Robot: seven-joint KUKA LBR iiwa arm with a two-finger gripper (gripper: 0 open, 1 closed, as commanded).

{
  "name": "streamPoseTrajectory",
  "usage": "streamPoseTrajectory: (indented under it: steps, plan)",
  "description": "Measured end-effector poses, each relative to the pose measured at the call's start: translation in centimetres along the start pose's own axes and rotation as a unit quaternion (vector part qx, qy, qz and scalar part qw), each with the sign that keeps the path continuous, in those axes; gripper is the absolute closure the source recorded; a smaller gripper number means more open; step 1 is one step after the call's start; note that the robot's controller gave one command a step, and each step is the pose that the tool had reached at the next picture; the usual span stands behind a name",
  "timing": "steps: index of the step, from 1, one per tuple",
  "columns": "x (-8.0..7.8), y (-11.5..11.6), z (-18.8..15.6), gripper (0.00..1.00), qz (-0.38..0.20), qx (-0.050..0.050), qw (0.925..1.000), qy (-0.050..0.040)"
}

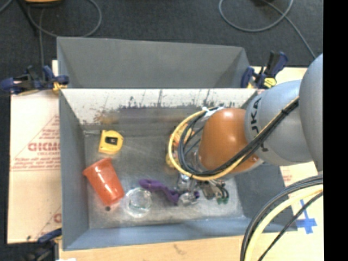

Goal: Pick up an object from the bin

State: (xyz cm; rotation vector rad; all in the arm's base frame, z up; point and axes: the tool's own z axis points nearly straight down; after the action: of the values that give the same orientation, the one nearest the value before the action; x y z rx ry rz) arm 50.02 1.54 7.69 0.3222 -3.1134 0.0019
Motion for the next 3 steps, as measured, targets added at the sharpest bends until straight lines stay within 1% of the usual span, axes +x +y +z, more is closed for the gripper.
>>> streamPoseTrajectory:
  steps: [1, 2, 3]
  plan:
    - [0.1, 0.2, 0.0, 1.00, -0.049, 0.002, 0.9988, -0.0037]
    - [0.0, 0.6, -2.8, 1.00, -0.092, 0.000, 0.9958, -0.0059]
    - [0.7, 0.6, -5.9, 1.00, -0.040, 0.000, 0.9992, -0.0070]
